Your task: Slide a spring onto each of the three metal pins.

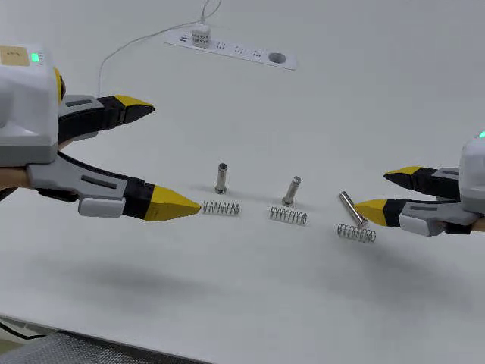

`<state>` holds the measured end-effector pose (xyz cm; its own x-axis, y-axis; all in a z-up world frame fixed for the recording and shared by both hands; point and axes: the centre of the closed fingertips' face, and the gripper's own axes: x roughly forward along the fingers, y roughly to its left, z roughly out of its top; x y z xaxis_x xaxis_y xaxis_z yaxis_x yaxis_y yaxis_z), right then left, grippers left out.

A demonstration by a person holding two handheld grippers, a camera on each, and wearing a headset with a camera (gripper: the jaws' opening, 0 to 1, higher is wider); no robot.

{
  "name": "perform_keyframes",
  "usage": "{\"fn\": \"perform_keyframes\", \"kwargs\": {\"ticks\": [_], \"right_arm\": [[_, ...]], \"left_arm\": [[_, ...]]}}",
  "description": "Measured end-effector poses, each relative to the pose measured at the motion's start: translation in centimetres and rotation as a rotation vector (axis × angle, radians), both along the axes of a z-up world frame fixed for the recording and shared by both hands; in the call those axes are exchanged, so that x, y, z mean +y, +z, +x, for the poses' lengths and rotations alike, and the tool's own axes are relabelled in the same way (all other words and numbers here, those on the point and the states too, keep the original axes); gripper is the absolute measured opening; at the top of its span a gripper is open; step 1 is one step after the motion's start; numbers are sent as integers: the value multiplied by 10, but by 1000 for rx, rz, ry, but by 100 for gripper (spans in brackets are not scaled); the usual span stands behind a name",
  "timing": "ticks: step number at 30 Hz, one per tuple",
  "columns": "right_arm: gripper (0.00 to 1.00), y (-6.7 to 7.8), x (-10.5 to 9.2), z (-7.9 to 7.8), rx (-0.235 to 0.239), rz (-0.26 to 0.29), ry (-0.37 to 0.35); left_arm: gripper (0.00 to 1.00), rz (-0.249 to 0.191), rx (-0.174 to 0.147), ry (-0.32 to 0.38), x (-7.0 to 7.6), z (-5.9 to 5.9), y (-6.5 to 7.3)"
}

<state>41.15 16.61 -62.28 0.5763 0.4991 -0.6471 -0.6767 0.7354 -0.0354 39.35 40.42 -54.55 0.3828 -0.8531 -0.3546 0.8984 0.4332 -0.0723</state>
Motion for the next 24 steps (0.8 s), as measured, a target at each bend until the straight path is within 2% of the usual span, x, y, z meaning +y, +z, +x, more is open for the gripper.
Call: {"fn": "perform_keyframes", "kwargs": {"ticks": [4,6,8,10,24], "right_arm": [[37,-12,3,6,24,-13,-21],[36,-20,6,8,58,1,-45],[34,-25,9,10,69,4,-51],[33,-30,11,11,78,-5,-53],[21,-45,12,17,122,-64,-71]], "left_arm": [[100,1,8,9,1,1,-2],[100,-2,14,15,2,1,-1],[100,-13,20,18,2,-1,0],[100,-5,21,14,2,-2,-1],[100,-14,26,33,4,0,-1]]}}
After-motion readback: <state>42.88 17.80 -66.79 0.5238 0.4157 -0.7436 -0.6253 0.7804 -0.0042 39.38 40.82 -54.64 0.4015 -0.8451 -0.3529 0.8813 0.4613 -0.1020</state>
